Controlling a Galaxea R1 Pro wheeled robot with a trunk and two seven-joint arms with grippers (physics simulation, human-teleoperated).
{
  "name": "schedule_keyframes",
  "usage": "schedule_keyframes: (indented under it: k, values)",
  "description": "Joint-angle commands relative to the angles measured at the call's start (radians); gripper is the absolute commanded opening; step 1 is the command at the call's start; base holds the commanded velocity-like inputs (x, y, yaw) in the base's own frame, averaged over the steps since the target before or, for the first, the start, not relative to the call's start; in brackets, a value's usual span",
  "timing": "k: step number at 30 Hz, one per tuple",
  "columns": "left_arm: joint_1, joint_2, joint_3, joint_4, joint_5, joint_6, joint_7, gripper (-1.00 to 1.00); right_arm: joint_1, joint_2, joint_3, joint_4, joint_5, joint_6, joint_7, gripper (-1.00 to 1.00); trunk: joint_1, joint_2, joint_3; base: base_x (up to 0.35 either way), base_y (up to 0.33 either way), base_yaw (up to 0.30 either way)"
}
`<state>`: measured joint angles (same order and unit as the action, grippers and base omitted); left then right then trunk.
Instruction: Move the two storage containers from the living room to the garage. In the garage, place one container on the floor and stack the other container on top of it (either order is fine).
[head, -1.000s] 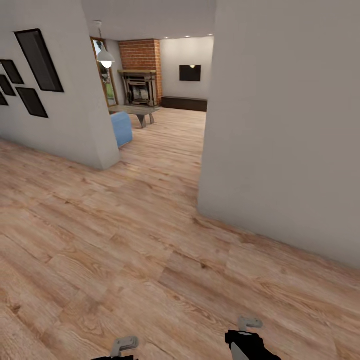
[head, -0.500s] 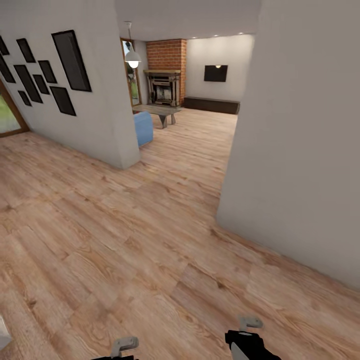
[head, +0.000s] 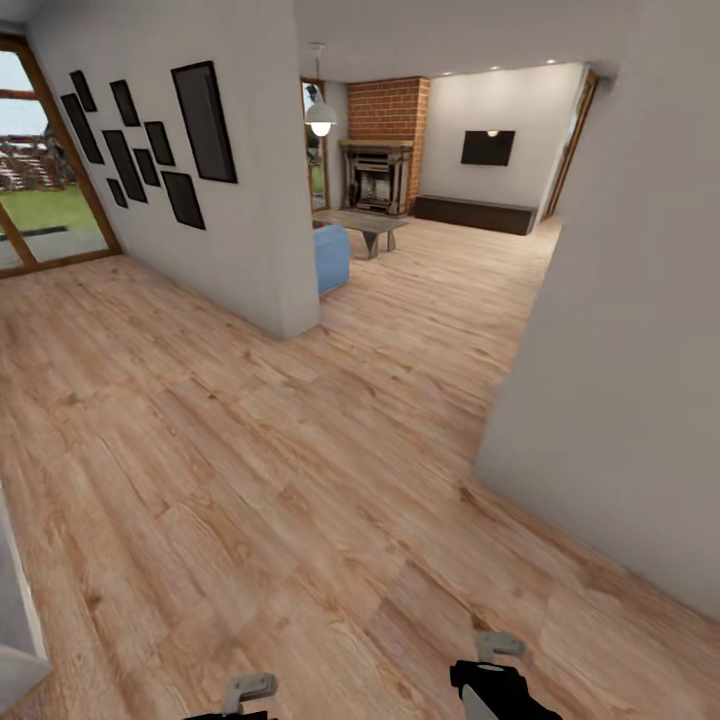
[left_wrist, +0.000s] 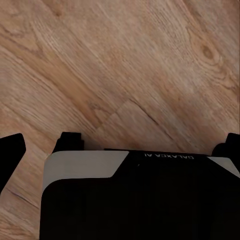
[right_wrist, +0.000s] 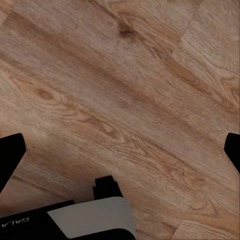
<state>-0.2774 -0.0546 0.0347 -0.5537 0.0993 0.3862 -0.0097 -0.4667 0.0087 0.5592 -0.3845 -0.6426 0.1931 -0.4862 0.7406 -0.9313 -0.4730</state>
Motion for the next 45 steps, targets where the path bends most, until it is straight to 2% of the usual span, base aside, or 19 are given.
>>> schedule_keyframes:
  k: [1, 14, 20, 32, 45]
  values:
    - [0.0, -0.001, 0.004, -0.002, 0.009, 0.006, -0.001, 1.0, -0.001, -0.001, 0.008, -0.002, -0.005, 0.006, -0.008, 1.0, 0.001, -0.001, -0.001, 0.326, 0.0, 0.277]
    - [0.0, -0.001, 0.004, -0.002, 0.009, 0.006, -0.001, 1.0, -0.001, -0.001, 0.008, -0.002, -0.005, 0.006, -0.008, 1.0, 0.001, -0.001, 0.003, 0.326, 0.0, 0.27]
    - [0.0, -0.001, 0.004, -0.002, 0.009, 0.006, -0.001, 1.0, -0.001, -0.001, 0.008, -0.002, -0.005, 0.006, -0.008, 1.0, 0.001, -0.001, 0.004, 0.326, 0.0, 0.07]
    - [0.0, -0.001, 0.004, -0.002, 0.009, 0.006, -0.001, 1.0, -0.001, -0.001, 0.008, -0.002, -0.005, 0.006, -0.008, 1.0, 0.001, -0.001, 0.004, 0.326, 0.0, -0.018]
    - [0.0, -0.001, 0.004, -0.002, 0.009, 0.006, -0.001, 1.0, -0.001, -0.001, 0.008, -0.002, -0.005, 0.006, -0.008, 1.0, 0.001, -0.001, 0.006, 0.326, 0.0, -0.241]
